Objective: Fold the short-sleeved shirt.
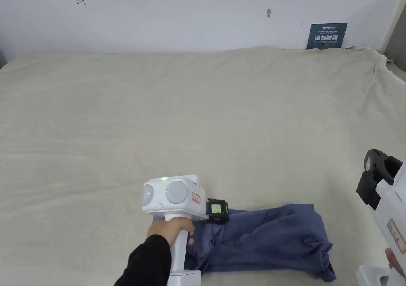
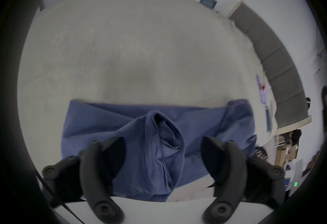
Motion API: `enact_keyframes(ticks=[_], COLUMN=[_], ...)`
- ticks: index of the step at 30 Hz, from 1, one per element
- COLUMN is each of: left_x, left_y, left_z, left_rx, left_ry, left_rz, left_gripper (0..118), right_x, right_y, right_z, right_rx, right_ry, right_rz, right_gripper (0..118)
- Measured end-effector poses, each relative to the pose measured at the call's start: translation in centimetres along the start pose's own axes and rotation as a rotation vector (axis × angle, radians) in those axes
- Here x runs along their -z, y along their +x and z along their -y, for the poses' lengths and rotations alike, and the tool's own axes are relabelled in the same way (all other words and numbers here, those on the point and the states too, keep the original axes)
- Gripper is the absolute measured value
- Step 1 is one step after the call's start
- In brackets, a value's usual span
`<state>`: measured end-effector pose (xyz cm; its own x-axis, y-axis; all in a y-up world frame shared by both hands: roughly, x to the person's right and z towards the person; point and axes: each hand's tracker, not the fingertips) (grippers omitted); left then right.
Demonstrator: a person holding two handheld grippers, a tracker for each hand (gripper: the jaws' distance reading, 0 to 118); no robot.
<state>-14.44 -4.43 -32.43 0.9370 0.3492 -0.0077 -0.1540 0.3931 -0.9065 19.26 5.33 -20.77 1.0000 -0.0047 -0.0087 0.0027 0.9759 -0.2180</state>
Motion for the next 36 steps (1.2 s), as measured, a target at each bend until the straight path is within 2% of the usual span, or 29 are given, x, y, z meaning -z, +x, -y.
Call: enact_keyframes(ticks=[4, 7, 9, 10, 12, 13, 15, 19, 26, 36], left_x=[-4.5, -6.8, -7.4, -7.6, -7.6, -7.5, -6.7, -4.8, 0.4, 4.1], left_y=[-2.1, -3.8, -5.0, -5.5, -6.7, -7.4, -8.6, -9.3, -7.7, -1.8], left_z=[-0.8, -0.7, -0.1, 0.3, 1.3, 1.7, 2.7, 4.7, 7.5, 9.5], left_rx=[-0.035, -0.027, -0.007, 0.002, 0.018, 0.018, -0.006, -0.041, -0.008, 0.153], left_ry=[0.147, 0.256, 0.332, 0.358, 0.408, 0.423, 0.433, 0.446, 0.334, 0.285], left_rz=[0.045, -0.026, -0.100, -0.126, -0.146, -0.136, -0.109, -0.111, -0.116, -0.102], left_gripper=[97, 97, 91, 80, 33, 15, 2, 0, 0, 0], right_x=[-0.1, -0.2, -0.1, -0.1, -0.2, -0.2, -0.3, -0.2, -0.3, -0.4], right_y=[0.0, 0.1, -0.3, -0.3, -0.2, -0.2, -0.1, -0.1, 0.1, 1.2], right_z=[-0.2, -0.2, -0.3, -0.3, -0.3, -0.3, -0.3, -0.3, 0.1, 0.5], right_rx=[0.002, 0.002, 0.002, 0.003, 0.005, 0.002, -0.001, 0.003, 0.002, 0.006], right_ry=[0.005, 0.008, 0.008, 0.007, 0.006, 0.004, 0.004, -0.001, -0.014, -0.036], right_rz=[-0.001, -0.003, -0.002, -0.003, -0.003, -0.003, 0.000, 0.005, 0.012, 0.040], right_gripper=[0, 0, 0, 0, 0, 0, 0, 0, 0, 0])
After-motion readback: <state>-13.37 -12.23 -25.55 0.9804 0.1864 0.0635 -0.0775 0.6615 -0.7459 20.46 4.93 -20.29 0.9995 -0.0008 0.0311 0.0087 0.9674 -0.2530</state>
